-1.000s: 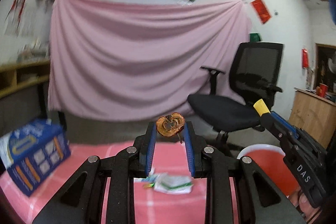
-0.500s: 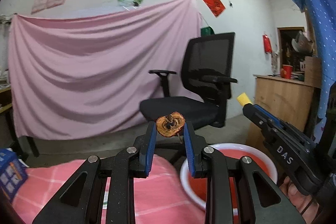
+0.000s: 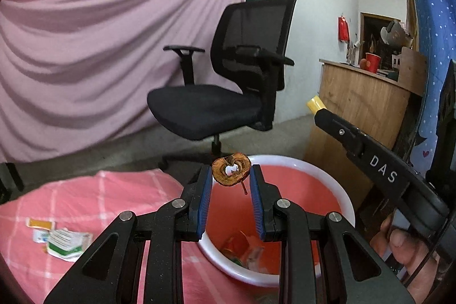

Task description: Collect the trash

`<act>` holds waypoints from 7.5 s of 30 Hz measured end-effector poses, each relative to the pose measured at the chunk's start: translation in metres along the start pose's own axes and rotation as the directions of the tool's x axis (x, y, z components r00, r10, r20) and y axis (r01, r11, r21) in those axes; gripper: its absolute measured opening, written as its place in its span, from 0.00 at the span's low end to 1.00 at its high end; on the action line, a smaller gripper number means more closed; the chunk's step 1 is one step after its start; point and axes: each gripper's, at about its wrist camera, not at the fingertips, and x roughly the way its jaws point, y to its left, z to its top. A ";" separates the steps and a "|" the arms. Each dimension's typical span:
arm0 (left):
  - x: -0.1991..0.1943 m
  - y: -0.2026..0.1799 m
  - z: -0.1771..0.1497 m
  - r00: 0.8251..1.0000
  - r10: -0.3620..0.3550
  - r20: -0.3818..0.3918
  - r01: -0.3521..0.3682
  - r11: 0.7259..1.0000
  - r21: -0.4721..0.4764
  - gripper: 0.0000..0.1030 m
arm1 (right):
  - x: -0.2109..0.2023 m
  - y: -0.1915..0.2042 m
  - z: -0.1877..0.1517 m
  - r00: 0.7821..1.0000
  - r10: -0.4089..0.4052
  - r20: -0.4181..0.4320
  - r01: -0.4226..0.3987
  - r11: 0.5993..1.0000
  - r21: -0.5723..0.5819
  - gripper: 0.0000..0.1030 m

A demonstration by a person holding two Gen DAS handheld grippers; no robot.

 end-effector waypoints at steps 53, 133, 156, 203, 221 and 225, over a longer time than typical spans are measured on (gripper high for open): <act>-0.161 0.180 -0.046 0.864 0.477 0.161 -0.414 0.855 -0.313 0.96 | 0.000 0.132 -0.012 0.970 0.208 0.124 -0.185 0.967 -0.178 1.00; -0.010 0.229 -0.099 0.869 0.181 -0.461 -0.203 0.979 0.002 0.44 | 0.144 0.169 -0.100 0.644 0.169 -0.746 -0.413 0.898 -0.152 0.81; -0.024 0.204 -0.105 0.884 0.175 -0.434 -0.222 0.973 -0.058 0.07 | 0.130 0.164 -0.093 0.680 0.214 -0.701 -0.430 0.891 -0.146 0.81; -0.046 0.040 -0.012 0.989 0.053 0.138 -0.063 0.996 0.071 0.07 | 0.012 0.023 0.003 0.997 0.061 0.045 -0.060 0.998 -0.015 0.82; -0.001 0.018 -0.016 0.997 -0.068 -0.028 0.070 0.994 0.082 0.07 | 0.025 -0.007 -0.001 0.998 -0.018 -0.062 0.023 0.997 0.080 0.82; 0.008 0.017 -0.017 0.993 -0.098 -0.068 0.102 0.993 0.060 0.07 | 0.028 -0.009 -0.003 0.995 -0.034 -0.093 0.042 0.996 0.084 0.82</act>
